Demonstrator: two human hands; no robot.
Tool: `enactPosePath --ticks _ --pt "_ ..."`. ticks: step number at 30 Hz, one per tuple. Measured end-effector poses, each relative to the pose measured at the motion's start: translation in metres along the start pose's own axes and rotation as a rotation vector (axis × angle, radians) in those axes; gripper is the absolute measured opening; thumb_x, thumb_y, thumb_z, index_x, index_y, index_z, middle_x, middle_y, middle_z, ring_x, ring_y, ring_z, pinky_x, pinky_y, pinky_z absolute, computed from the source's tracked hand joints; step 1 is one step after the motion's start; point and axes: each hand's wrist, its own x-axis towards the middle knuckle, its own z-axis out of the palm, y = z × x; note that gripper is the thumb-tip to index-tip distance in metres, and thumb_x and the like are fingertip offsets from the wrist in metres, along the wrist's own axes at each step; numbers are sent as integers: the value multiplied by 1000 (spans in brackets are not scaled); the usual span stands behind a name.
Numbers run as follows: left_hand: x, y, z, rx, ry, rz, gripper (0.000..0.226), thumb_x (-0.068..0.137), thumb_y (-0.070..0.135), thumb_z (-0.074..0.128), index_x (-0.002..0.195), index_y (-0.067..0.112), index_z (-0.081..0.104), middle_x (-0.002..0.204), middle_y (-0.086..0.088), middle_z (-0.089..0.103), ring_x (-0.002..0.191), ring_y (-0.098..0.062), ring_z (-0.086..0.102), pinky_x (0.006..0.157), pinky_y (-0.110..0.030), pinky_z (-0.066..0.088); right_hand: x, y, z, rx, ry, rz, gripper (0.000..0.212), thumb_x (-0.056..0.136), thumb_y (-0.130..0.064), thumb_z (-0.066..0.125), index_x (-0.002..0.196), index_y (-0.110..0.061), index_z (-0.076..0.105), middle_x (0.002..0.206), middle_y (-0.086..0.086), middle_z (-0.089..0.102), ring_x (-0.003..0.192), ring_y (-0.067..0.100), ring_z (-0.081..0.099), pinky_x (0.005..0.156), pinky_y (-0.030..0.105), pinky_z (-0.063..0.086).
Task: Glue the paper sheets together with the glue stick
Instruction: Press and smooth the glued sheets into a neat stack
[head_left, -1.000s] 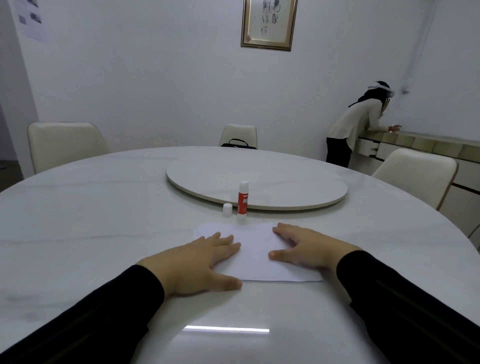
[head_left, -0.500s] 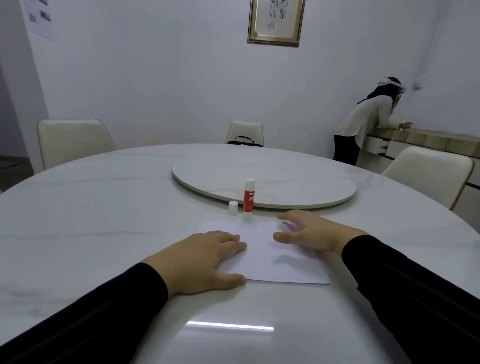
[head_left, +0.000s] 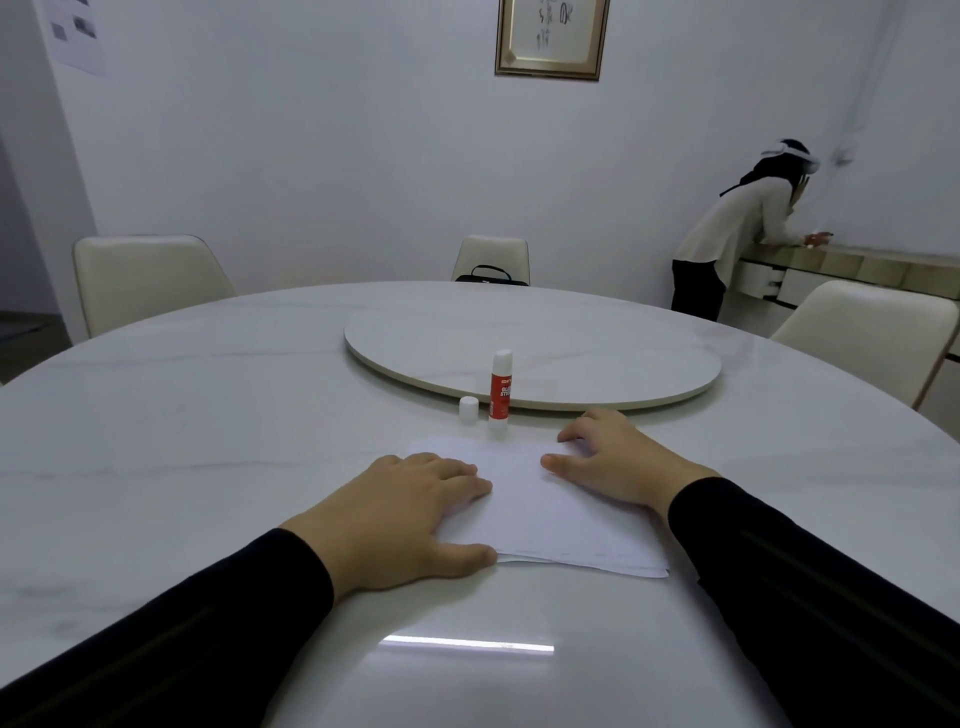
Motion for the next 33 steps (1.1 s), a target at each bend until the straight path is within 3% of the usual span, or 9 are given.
enactPosePath --ticks 14,19,23,27,30,33 --pt "-3 2 3 27 33 -47 73 77 75 36 140 37 31 144 16 34 130 -7 30 105 -31 28 0 -12 3 -93 44 -53 43 86 -54 51 113 -21 55 119 -3 48 118 16 40 97 29 34" --pt "-2 4 2 30 57 -48 71 77 74 36 136 34 36 136 16 40 123 -8 35 102 -27 33 -2 -18 5 -192 20 -60 52 88 -55 46 129 -22 49 137 -1 43 129 21 33 106 33 26" --pt "-4 -1 0 -10 -8 -54 76 75 82 29 138 39 34 140 18 36 127 -6 31 103 -28 26 -17 -21 -13 117 -143 -86 82 72 -68 59 143 -41 28 155 -10 20 142 10 11 117 35 12" --pt "15 -6 1 -83 52 -116 71 84 74 23 144 37 26 150 11 26 137 -9 18 110 -34 18 -30 -31 -6 -73 -360 -201 92 70 -70 60 144 -51 9 159 -10 2 145 12 -5 117 40 -4" --pt "31 -3 11 -72 -101 -157 75 86 71 24 150 34 6 159 8 0 145 -12 -4 118 -43 1 -32 -33 0 -110 -380 -202 90 71 -74 54 144 -52 5 159 -9 -3 145 11 -8 117 40 -6" --pt "35 -9 18 -52 -192 -173 84 78 80 23 148 40 -1 159 8 -6 146 -13 -8 118 -43 -4 -31 -27 -3 -114 -399 -186 90 69 -77 53 142 -56 4 159 -14 -5 144 9 -9 117 38 -4"
